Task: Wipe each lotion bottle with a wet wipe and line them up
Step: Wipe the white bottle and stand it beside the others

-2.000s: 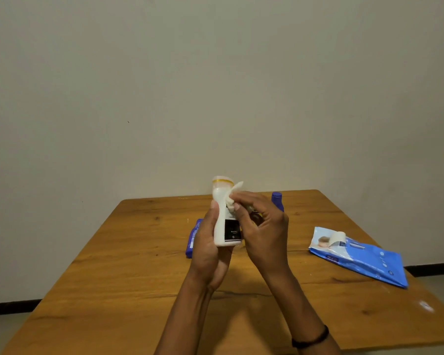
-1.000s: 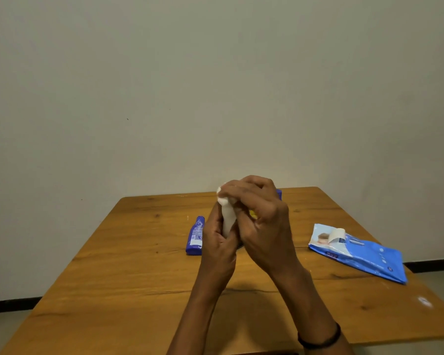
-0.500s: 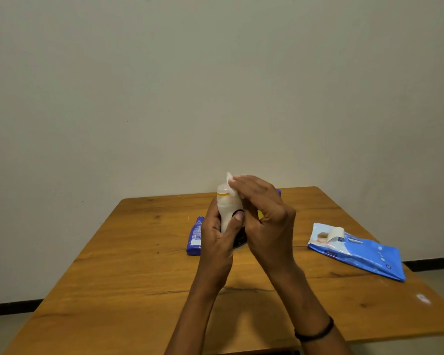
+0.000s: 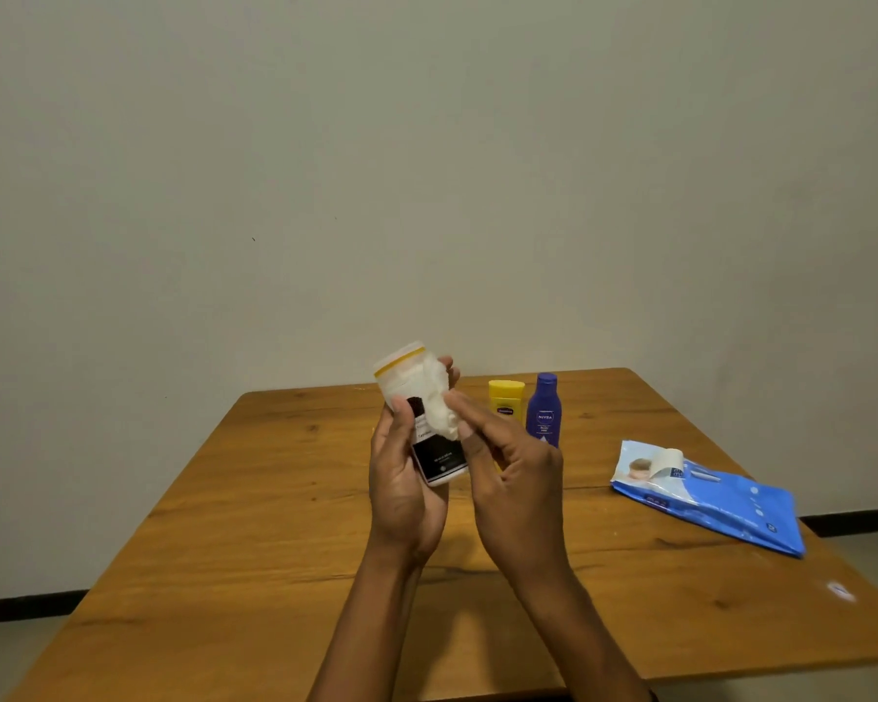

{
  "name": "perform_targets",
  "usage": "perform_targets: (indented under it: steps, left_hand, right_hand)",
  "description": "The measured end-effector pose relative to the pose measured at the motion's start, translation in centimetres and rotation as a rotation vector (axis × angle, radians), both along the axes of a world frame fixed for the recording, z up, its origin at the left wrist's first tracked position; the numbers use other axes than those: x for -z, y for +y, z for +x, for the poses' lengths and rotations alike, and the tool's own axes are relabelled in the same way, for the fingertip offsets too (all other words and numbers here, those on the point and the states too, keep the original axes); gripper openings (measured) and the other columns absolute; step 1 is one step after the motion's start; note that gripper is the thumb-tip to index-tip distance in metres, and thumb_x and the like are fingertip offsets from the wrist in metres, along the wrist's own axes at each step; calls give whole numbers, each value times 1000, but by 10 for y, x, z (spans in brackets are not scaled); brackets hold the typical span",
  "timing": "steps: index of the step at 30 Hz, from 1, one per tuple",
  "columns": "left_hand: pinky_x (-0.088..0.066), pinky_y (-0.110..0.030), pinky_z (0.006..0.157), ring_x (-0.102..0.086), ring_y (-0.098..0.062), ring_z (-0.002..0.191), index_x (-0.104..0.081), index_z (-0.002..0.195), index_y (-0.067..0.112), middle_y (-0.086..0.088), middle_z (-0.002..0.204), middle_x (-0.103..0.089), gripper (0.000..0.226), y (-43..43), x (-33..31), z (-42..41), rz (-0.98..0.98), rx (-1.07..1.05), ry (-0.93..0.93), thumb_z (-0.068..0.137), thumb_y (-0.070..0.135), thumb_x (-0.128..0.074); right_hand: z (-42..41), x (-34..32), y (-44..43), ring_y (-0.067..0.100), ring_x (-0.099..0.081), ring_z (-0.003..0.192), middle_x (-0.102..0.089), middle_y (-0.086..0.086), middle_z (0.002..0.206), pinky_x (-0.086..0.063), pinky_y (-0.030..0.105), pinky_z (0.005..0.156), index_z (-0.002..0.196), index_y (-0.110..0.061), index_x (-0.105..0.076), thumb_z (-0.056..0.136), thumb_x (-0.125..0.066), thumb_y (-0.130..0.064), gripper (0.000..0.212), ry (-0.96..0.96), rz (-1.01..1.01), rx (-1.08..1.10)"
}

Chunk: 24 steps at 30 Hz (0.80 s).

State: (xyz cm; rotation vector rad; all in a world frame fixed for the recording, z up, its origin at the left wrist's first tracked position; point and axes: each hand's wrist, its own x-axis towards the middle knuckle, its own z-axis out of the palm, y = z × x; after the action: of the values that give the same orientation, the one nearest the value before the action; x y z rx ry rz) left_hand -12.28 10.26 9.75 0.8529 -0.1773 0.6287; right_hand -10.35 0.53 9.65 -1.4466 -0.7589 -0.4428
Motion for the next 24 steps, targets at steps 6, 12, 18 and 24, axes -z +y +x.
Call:
perform_targets:
  steps: [6, 12, 18, 24]
  left_hand:
    - [-57, -32, 89, -63, -27, 118, -48, 142, 5, -17, 130, -64, 53, -7, 10, 3, 72, -4, 83, 97, 32, -50]
    - [-57, -35, 88, -64, -27, 113, -52, 140, 16, -19, 134, -60, 64, -1, 13, 7, 77, -77, 70, 88, 51, -64]
    - [-54, -23, 65, -63, -10, 86, -36, 142, 36, -15, 124, -53, 44, -2, 27, 15, 256, -350, 160, 100, 48, -36]
    - [-57, -30, 79, -66, -20, 110, -45, 146, 24, -7, 130, -65, 65, -4, 26, 9, 174, -189, 137, 91, 59, -46]
  right_hand:
    - [14, -21, -2, -1, -68, 83, -69, -22, 90, -56, 19, 60, 116, -33, -62, 101, -49, -21, 23, 188, -39, -81]
    - [9, -11, 0, 3, -67, 81, -67, -5, 88, -56, 19, 60, 99, -28, -60, 103, -36, -38, 26, 267, -182, -155]
    - [0, 12, 1, 3, -60, 94, -58, -4, 107, -49, 9, 68, 111, -26, -61, 99, -48, -34, 20, 345, -156, -65]
    - [-2, 6, 0, -8, -59, 105, -65, -21, 113, -51, 8, 74, 119, -32, -65, 89, -67, -23, 32, 266, 14, 33]
